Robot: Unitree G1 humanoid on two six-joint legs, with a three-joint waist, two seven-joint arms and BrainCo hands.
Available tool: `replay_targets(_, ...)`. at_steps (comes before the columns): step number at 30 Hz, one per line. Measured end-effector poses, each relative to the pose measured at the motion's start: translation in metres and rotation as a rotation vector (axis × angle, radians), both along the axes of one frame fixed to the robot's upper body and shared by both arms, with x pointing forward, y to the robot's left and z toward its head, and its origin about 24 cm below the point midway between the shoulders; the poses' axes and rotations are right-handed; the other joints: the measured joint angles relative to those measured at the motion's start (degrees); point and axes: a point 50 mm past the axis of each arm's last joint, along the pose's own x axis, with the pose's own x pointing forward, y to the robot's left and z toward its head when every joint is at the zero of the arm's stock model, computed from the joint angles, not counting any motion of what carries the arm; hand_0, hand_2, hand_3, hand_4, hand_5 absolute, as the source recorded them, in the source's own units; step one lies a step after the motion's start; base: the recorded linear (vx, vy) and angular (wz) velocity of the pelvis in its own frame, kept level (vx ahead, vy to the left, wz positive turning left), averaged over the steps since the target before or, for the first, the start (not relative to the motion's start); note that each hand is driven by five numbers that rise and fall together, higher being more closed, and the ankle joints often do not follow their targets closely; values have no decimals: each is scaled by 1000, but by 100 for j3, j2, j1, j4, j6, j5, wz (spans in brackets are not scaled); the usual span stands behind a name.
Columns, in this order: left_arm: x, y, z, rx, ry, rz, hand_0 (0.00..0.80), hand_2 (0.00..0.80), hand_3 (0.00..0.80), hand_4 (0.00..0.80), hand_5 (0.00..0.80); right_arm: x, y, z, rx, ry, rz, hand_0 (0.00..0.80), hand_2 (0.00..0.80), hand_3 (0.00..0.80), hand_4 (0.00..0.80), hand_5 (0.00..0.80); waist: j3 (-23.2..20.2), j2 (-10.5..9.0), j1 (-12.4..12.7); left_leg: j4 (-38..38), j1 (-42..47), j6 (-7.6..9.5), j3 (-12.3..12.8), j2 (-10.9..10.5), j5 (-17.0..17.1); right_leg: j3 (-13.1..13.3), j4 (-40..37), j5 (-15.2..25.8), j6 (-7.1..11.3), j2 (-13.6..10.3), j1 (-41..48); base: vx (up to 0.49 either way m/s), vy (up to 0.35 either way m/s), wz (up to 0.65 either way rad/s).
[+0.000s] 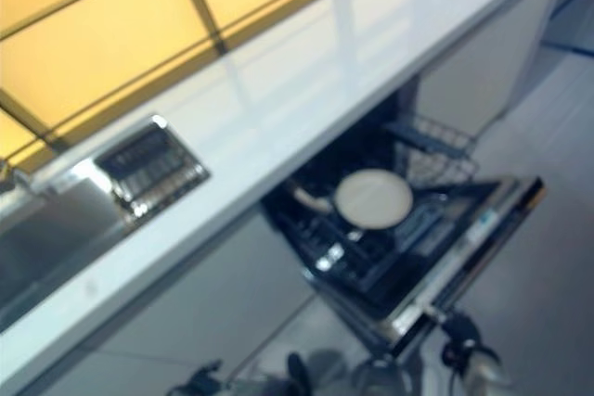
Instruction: Take plates into dishwasher
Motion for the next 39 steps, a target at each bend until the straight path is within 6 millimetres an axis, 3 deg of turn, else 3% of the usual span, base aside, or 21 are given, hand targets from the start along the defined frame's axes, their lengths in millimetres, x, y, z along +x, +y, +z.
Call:
replay_targets(2,-2,2,-1,4,7,8,0,0,0,0,0,-1,4,-2,1,10,14,0,0,0,0,0,-83,-40,6,-122,9,-62,-72,-16,-46,-14,-218,112,-9,106,57,142,120,9)
replay_targets(10,-12,6,-3,29,42,12,0,0,0,0,0,-8,10,-9,-9,77,74,0,0,0,0,0,-343,-207,147,-109,31,-12,-377,-16,7,-136,-549,247,29,231,280,153,143,0)
replay_targets(16,-17,10,-5,41,58,19,0,0,0,0,0,-10,13,-12,-12,105,99,0,0,0,0,0,-581,-318,315,-322,20,-11,-533,-7,6,-249,-1250,619,117,447,518,143,150,3)
replay_targets(26,-26,25,-5,74,90,68,0,0,0,0,0,-5,20,-12,-10,100,136,0,0,0,0,0,-854,-652,494,-493,9,-7,-553,-54,6,-288,-2053,981,245,591,805,107,139,3)
replay_targets(33,-29,36,-3,103,107,90,0,0,0,0,0,27,41,-1,49,-13,154,0,0,0,0,0,-856,-669,628,-621,18,77,-542,-124,68,-391,-2436,1216,301,612,949,59,89,5)
replay_targets(39,-23,36,-2,102,93,90,0,0,0,0,0,78,70,34,70,-240,254,0,0,0,0,0,-853,-733,657,-673,8,136,-624,-224,96,-391,-2433,1206,384,534,956,38,75,7)
